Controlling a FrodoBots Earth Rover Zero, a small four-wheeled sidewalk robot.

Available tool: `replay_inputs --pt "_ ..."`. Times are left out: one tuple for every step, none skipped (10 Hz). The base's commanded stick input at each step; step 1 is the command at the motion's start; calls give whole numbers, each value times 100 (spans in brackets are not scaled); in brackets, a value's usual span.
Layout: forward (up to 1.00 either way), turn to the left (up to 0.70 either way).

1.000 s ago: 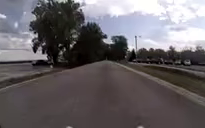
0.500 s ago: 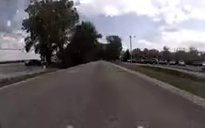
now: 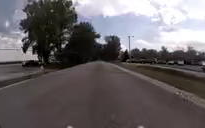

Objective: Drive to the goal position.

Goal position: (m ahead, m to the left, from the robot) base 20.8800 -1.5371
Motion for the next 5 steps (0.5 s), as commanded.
replay_inputs --pt "70 0" --pt "70 0" --pt "70 0" --pt "70 0" --pt "70 0"
